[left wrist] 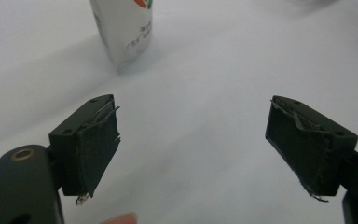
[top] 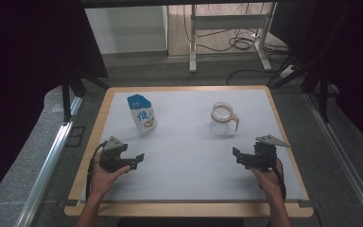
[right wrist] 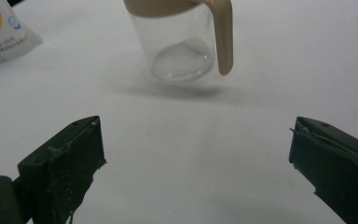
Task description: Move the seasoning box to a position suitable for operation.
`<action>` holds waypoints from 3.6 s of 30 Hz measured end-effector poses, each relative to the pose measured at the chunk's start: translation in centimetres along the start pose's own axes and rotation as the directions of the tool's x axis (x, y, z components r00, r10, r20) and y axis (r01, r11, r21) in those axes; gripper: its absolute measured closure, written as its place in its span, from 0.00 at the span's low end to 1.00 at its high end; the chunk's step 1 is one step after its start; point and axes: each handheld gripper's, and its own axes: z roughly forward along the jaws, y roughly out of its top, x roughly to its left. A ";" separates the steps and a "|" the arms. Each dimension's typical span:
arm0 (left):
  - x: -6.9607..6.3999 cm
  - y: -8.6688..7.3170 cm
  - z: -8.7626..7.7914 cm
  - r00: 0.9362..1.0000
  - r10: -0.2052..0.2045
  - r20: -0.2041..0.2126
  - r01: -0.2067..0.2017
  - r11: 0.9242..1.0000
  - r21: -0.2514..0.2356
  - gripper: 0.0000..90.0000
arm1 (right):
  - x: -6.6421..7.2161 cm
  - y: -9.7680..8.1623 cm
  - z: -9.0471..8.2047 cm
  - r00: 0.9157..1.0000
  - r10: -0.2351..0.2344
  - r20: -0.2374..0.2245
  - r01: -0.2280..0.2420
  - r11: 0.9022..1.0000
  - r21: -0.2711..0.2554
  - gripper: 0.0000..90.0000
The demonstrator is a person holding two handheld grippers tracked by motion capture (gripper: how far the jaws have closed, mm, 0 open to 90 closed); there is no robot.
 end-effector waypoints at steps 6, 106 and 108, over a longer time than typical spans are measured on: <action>0.5 0.0 0.4 1.000 0.002 0.014 -0.003 1.000 0.015 0.19 | -0.1 -0.6 -0.6 0.997 -0.055 -0.046 0.054 0.999 -0.006 0.05; -0.4 0.0 -0.2 0.999 0.031 0.018 -0.031 0.999 0.021 0.16 | 0.7 10.3 13.5 0.952 -0.259 -0.165 0.266 0.964 0.017 0.13; -0.4 0.0 -0.3 0.999 0.031 0.017 -0.031 0.999 0.019 0.16 | 0.8 10.3 13.4 0.953 -0.257 -0.162 0.263 0.965 0.020 0.13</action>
